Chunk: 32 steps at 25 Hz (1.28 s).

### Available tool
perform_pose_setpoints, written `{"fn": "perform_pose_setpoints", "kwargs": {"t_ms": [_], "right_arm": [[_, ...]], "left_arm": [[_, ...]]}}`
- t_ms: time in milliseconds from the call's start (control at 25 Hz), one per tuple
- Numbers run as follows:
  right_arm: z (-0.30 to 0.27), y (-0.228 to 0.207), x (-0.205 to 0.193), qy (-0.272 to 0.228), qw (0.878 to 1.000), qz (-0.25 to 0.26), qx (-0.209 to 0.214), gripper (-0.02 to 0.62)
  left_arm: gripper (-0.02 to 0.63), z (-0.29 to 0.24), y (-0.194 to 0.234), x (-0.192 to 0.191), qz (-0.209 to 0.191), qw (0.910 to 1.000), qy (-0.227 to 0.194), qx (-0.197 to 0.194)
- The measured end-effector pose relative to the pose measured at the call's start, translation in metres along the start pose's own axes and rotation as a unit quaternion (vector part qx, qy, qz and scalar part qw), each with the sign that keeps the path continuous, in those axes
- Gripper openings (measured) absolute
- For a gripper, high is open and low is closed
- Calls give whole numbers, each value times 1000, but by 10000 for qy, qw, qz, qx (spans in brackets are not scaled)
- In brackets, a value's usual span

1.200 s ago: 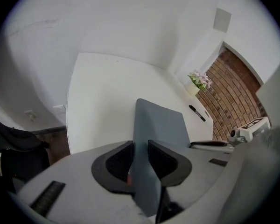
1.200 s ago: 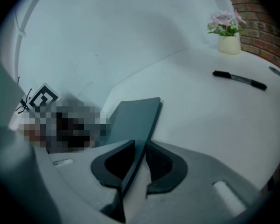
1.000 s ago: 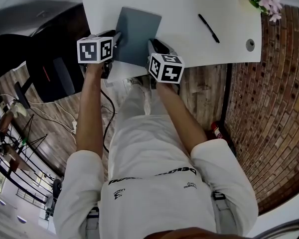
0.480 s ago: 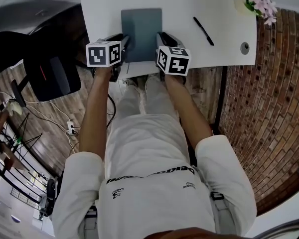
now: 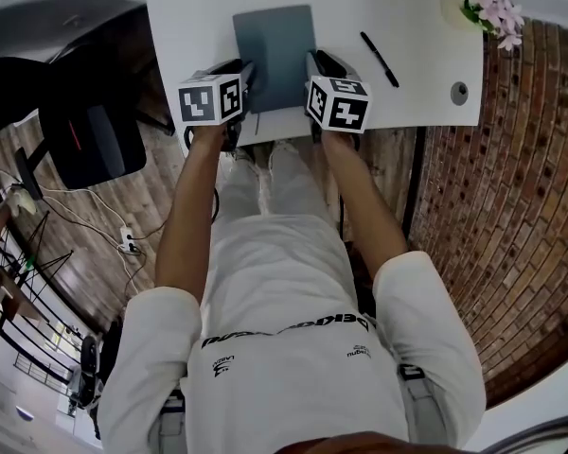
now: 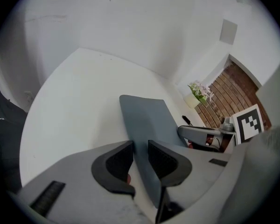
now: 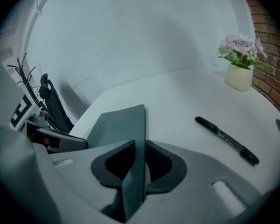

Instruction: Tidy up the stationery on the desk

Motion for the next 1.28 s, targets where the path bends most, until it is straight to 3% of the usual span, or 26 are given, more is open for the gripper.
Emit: {"fn": "perform_pose_setpoints", "kwargs": {"t_ms": [440,840,1160,1280], "right_arm": [[0,-39,11,29,10000,14,-65,66],[2,-40,11,72,10000,-21,-18,69],[4,-42,13,44,10000,48,0,72],[12,-46,18,-79,9999,123,-61,72]], "left_arm": [[99,-26,-28,13,99,9997,-231,41],[100,-27,-28,15,142,9994,-287,125],[99,-25,-29,16,72,9994,-313,139],[98,-18,-28,18,-195,9985,-391,327]]}}
Point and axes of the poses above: the fingertips, and each gripper's own axes: z backward along the fingers, y to its left, x out of its top, the point moved 1 cm from there along z, backward along the fingers, and after that the axes turned 7 degrees about z, right-handed, at the moved point
